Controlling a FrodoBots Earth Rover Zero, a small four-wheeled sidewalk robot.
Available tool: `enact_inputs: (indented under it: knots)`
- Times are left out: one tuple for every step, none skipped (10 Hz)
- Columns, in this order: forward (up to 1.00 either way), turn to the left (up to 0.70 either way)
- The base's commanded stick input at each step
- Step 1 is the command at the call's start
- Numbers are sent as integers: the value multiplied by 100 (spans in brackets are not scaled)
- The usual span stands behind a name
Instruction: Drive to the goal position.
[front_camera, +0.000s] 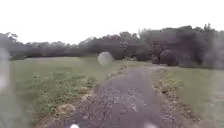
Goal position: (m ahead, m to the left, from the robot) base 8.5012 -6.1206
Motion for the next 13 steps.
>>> enact_inputs:
  knots:
    - [70,0]
    - [70,0]
    - [70,0]
    - [70,-27]
    - [70,-35]
    - [70,-35]
    - [70,-35]
    - [70,-35]
    - [70,-35]
    - [70,-35]
    - [70,-35]
    - [70,-35]
    - [70,-35]
